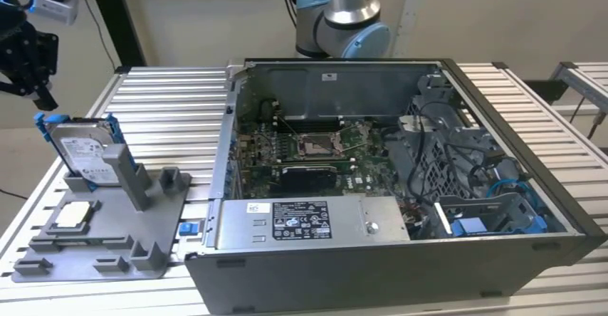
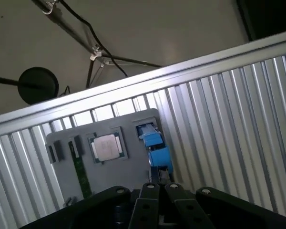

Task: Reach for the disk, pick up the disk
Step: 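Pick up the disk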

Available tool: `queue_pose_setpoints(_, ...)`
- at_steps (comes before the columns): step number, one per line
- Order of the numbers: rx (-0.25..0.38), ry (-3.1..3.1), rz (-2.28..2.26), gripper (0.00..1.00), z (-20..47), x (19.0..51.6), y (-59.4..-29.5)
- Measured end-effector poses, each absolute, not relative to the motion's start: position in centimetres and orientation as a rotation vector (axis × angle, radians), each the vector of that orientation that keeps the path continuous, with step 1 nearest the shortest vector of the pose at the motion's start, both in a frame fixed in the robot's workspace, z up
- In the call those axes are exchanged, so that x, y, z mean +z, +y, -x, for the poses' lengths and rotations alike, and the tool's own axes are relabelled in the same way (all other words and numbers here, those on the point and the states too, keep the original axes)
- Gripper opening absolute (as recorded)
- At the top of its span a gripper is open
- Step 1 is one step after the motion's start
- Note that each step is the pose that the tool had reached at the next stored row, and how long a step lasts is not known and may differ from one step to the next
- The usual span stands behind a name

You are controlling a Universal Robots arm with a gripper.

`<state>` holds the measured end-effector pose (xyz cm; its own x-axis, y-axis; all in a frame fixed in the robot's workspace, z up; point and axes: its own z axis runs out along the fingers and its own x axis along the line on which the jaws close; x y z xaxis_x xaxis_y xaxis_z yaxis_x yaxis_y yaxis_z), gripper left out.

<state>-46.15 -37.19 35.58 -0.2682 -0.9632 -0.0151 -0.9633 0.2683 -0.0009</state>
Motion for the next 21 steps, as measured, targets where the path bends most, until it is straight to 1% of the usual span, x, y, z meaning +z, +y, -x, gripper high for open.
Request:
queue_pose_setpoints(12, 0.012, 2.273, 2.147, 0.00, 46.16, 35.58, -37.19)
queue_pose_setpoints(21, 0.012, 2.260, 2.161, 0.00, 46.16, 35.57, -37.18)
